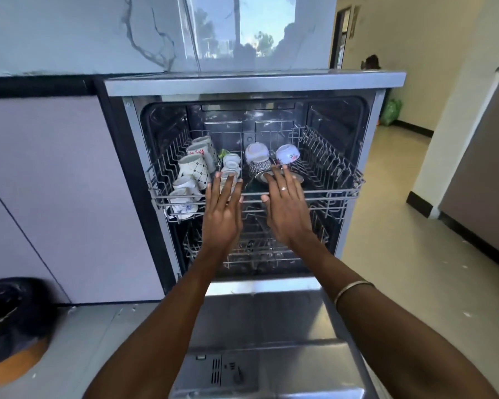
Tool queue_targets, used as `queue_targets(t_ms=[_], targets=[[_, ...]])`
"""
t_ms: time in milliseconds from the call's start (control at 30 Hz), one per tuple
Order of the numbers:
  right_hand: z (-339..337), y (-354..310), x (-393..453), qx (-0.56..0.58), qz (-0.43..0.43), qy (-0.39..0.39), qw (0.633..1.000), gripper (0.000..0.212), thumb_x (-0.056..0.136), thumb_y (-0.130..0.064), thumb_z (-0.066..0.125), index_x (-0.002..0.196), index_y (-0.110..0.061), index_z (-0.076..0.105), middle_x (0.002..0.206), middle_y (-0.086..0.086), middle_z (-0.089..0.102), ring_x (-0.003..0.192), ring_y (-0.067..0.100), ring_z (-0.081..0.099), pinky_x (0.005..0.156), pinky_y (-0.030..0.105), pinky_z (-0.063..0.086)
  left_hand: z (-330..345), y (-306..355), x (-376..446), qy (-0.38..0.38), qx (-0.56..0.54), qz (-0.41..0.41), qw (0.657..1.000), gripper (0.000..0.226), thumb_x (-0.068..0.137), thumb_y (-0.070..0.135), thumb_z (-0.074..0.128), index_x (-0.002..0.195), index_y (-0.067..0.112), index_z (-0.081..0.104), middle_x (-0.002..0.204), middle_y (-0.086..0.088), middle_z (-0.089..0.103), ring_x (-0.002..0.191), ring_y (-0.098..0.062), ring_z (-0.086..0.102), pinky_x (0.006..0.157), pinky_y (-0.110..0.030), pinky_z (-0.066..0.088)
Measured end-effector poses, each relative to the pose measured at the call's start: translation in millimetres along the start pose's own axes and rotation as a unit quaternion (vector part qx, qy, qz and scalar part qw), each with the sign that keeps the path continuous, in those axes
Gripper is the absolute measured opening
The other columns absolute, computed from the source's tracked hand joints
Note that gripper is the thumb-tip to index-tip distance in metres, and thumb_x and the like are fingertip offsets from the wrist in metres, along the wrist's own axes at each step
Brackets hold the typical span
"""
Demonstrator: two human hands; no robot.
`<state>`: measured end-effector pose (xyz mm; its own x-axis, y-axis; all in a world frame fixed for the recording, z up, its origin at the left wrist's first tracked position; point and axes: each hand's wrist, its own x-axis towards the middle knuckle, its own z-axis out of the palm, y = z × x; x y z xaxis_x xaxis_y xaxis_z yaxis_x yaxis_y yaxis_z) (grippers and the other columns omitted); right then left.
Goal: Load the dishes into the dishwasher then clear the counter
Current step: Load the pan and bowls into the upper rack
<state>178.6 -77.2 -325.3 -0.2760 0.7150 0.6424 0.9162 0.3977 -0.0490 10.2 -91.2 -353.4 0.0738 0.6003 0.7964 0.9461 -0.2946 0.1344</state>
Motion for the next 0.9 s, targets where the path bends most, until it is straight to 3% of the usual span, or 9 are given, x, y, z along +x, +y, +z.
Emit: queue_targets(t_ms=[167, 400, 600, 733, 900], targets=[[10.1, 10.1, 11.4, -0.006, -0.016, 0.005, 1.0, 0.052, 0.104, -0.033, 0.025, 0.152, -0.014, 0.02, 0.162, 0.009, 0.018, 0.151, 0.025, 0.003, 0.12, 0.042, -0.003, 7.7, -9.8, 8.6, -0.031, 0.044, 0.025, 0.998, 0.049, 0.107, 0.035, 0.019, 0.151, 0.016, 0.032, 0.161, -0.008, 0.022, 0.152, -0.028, 0.0, 0.123, -0.051, 0.008], [20.9, 16.4, 46.5, -0.021, -0.023, -0.056, 0.998, 0.063, 0.103, -0.037, 0.036, 0.155, -0.011, 0.011, 0.163, 0.011, 0.007, 0.151, 0.028, -0.005, 0.116, 0.041, -0.007, 18.2, -25.7, 36.8, -0.095, 0.078, 0.017, 0.992, 0.054, 0.106, 0.037, 0.031, 0.155, 0.02, 0.018, 0.163, -0.003, 0.009, 0.15, -0.025, -0.013, 0.122, -0.043, -0.007], [36.6, 27.8, 74.7, -0.048, -0.03, -0.089, 0.994, 0.071, 0.1, -0.039, 0.046, 0.154, -0.008, 0.012, 0.163, 0.013, 0.005, 0.15, 0.031, -0.005, 0.114, 0.04, -0.006, 28.7, -32.5, 63.2, -0.138, 0.061, 0.007, 0.989, 0.064, 0.098, 0.02, 0.05, 0.155, 0.019, 0.02, 0.163, -0.004, 0.014, 0.15, -0.026, -0.013, 0.123, -0.046, 0.003], [48.8, 33.0, 94.2, -0.047, -0.025, -0.103, 0.993, 0.068, 0.102, -0.039, 0.04, 0.154, -0.009, 0.011, 0.163, 0.013, 0.004, 0.15, 0.031, -0.007, 0.117, 0.043, -0.004, 41.0, -38.6, 80.1, -0.139, 0.061, 0.002, 0.988, 0.081, 0.088, 0.003, 0.06, 0.156, 0.021, 0.02, 0.163, -0.003, 0.016, 0.151, -0.025, -0.011, 0.123, -0.045, 0.006], [63.9, 40.5, 106.4, -0.067, -0.026, -0.103, 0.992, 0.081, 0.098, -0.044, 0.045, 0.155, -0.012, -0.003, 0.163, 0.013, -0.007, 0.149, 0.031, -0.011, 0.111, 0.04, -0.011, 62.2, -52.2, 85.9, -0.117, 0.068, 0.011, 0.991, 0.082, 0.09, 0.006, 0.06, 0.156, 0.026, 0.015, 0.164, 0.001, 0.002, 0.149, -0.024, -0.019, 0.123, -0.047, 0.002]])
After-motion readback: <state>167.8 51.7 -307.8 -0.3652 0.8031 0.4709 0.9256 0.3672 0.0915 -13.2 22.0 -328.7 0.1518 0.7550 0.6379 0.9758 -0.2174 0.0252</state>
